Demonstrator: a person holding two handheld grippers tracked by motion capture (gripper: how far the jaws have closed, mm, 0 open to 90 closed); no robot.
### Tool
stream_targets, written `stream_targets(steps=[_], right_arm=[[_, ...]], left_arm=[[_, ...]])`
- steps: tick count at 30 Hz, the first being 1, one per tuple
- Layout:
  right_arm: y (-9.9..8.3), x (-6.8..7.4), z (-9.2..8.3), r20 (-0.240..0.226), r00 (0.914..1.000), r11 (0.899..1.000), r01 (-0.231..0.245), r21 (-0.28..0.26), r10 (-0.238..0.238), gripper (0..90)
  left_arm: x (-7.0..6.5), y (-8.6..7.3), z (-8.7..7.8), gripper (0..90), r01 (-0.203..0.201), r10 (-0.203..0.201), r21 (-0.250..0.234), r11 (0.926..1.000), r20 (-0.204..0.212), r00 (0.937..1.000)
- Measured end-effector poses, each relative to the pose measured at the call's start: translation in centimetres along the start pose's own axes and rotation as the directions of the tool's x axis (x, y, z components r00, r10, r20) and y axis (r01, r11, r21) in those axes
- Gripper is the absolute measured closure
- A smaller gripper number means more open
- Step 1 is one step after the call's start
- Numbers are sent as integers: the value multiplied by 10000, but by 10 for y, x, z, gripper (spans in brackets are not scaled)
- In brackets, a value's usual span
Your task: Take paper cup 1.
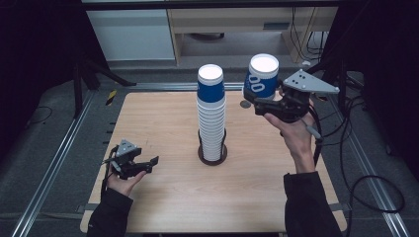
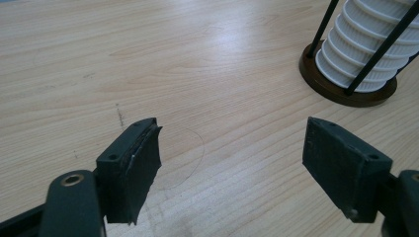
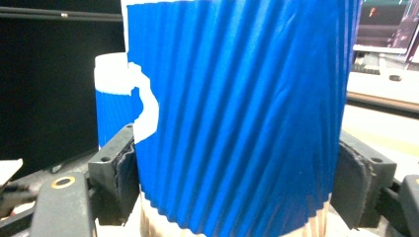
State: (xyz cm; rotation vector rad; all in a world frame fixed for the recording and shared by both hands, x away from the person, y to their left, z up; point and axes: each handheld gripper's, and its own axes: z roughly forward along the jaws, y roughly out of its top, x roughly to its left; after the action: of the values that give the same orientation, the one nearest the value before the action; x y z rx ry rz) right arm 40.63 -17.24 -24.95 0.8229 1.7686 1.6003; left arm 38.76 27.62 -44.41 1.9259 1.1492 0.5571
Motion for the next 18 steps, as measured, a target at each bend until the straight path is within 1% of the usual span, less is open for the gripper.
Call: stream_targets(steps=[1,4,5,7,8,9,10,11,14,16,17,18], right_arm=[[0,0,0,0,10000,10000,0,0,0,202],[-14,-3,-2,4,10000,9997,-63,230,63,202],[-22,-5,-3,15,10000,9991,-96,405,96,202],[-25,-6,-3,30,9999,9990,-156,431,155,202],[-32,-8,-4,24,9997,9984,-250,504,249,202],[-32,-8,-4,24,9997,9984,-250,504,249,202],[-38,-9,-6,4,9996,9981,-283,551,284,202],[-38,-9,-6,4,9996,9981,-283,551,284,202],[-47,-10,-7,9,9996,9972,-286,691,286,202],[-56,-12,-9,-15,9993,9964,-368,761,370,202],[-56,-12,-9,-15,9993,9964,-368,761,370,202],[-62,-13,-11,-30,9991,9954,-420,858,424,202]], left_arm=[[0,0,0,217,-15,15,-3,10000,6,10000],[-2,0,0,217,-57,57,16,10000,33,10000],[-3,1,1,217,-20,20,-18,10000,108,9999],[-4,1,1,218,-32,32,-23,10000,123,9999],[-5,1,1,218,-66,66,-22,10000,160,9998],[-5,1,1,217,-66,66,-22,10000,160,9998],[-5,1,1,217,-77,77,-12,10000,180,9998],[-6,2,1,217,-112,111,16,9999,220,9997],[-8,3,1,214,-222,220,65,9997,272,9994],[-11,3,1,212,-267,266,28,9996,315,9992],[-11,3,1,212,-267,266,28,9996,315,9992],[-13,4,1,211,-302,301,19,9995,370,9989]])
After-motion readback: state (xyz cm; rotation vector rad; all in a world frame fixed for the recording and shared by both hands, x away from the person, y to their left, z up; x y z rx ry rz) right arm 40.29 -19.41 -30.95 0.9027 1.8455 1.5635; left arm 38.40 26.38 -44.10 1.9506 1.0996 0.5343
